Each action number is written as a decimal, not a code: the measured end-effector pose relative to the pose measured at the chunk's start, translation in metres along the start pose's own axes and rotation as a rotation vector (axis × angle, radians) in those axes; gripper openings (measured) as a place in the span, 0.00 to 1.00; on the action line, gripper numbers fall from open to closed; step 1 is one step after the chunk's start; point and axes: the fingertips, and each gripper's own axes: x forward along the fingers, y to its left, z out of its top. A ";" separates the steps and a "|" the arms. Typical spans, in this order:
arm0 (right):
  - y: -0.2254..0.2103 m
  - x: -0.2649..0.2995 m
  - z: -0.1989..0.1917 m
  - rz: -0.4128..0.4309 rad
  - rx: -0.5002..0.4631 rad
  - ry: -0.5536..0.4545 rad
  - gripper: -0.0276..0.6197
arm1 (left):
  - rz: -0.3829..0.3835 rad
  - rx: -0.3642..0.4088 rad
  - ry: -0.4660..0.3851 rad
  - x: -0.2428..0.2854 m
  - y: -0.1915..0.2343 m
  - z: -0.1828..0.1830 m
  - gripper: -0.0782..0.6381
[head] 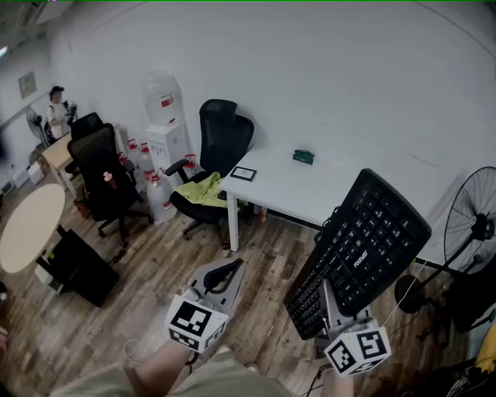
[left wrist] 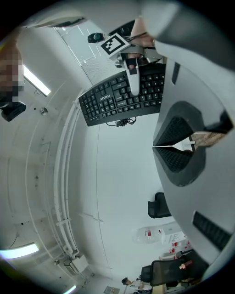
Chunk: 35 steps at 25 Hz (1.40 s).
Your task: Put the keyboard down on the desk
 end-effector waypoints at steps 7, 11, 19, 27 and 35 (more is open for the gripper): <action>-0.006 0.004 -0.005 -0.003 0.019 -0.008 0.20 | 0.018 -0.004 -0.008 0.002 0.013 -0.013 0.15; -0.016 0.006 -0.013 -0.005 0.030 -0.010 0.20 | 0.013 0.004 -0.018 0.005 0.010 -0.014 0.15; -0.029 0.028 -0.031 -0.010 0.048 0.006 0.20 | 0.029 -0.018 -0.027 0.023 0.035 -0.023 0.15; -0.008 0.007 -0.007 -0.046 0.022 -0.009 0.20 | -0.022 -0.005 -0.070 -0.002 0.026 0.009 0.15; -0.002 0.006 -0.002 -0.088 0.016 -0.031 0.20 | -0.033 0.054 -0.094 -0.013 0.032 0.018 0.15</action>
